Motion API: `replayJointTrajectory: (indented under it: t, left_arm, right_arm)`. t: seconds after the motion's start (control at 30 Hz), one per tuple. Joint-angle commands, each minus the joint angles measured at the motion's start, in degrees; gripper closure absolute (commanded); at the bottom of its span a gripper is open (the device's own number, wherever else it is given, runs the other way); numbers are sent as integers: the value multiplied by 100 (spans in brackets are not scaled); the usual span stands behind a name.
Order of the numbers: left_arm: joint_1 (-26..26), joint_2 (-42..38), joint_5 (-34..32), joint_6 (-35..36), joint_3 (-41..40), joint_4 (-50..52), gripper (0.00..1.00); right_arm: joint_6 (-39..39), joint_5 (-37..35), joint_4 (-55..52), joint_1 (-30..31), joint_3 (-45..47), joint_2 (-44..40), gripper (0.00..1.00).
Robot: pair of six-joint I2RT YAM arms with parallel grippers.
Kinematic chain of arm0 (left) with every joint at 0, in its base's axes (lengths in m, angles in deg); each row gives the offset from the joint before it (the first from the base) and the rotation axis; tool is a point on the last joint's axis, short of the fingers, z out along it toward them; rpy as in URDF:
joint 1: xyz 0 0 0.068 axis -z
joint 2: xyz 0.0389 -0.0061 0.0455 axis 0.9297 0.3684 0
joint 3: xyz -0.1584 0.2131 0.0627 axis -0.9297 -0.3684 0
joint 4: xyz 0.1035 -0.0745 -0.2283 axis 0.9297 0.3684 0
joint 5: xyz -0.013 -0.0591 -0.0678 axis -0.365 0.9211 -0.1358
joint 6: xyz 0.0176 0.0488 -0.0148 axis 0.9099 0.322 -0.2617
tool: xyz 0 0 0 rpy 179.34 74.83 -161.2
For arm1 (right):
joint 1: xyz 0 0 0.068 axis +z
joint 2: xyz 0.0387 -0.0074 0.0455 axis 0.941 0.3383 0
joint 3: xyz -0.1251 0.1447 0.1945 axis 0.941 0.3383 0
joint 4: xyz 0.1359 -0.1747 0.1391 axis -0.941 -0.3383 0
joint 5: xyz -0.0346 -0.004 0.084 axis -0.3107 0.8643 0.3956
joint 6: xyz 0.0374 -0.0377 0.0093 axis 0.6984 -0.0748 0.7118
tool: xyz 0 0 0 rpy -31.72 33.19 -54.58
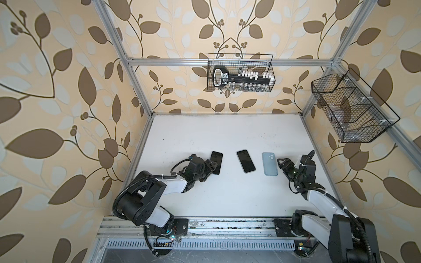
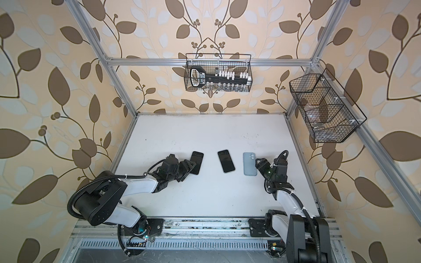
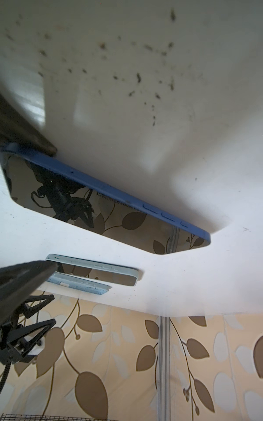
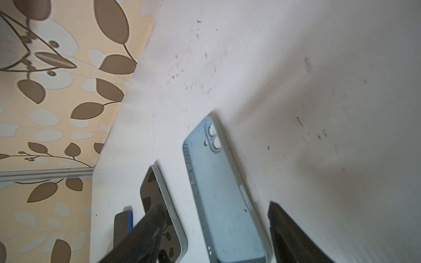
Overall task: Take the phone out of the phone case
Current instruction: Place the phone at the center of the table, then pick up the phone from the center of the table.
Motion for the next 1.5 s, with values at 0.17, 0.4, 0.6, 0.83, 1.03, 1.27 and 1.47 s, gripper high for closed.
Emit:
replayJointTrajectory:
  t: [0.17,0.4,0.6,0.83,1.03,1.27,1.47]
  left_arm:
    - [88,-73,-207,95,173,816,18]
    - [286,-399,-447,189,493,1776,12]
    - [363,-527,-527,121,574,2149,9]
    - [455,-867,-705,266,844,2884,1]
    - [712,-905,-1073,938,2306,5013,1]
    - [1185,493,-1243,1801,4737,6785,1]
    - [1558,2164,-1327,1931,6584,7412,1]
  right_arm:
    - [-230,24,-184,64,10,-212,26]
    - [-595,-62,-483,435,-331,-39,18]
    - [-908,-475,-820,904,-684,-28,13]
    - [-1226,-887,-1228,1349,-1085,34,6]
    - [-1539,-915,-1555,1384,-1279,20,0]
    - [-1914,-566,-2255,960,-1643,-244,0]
    - [-2636,-904,-3207,735,-2275,-701,0]
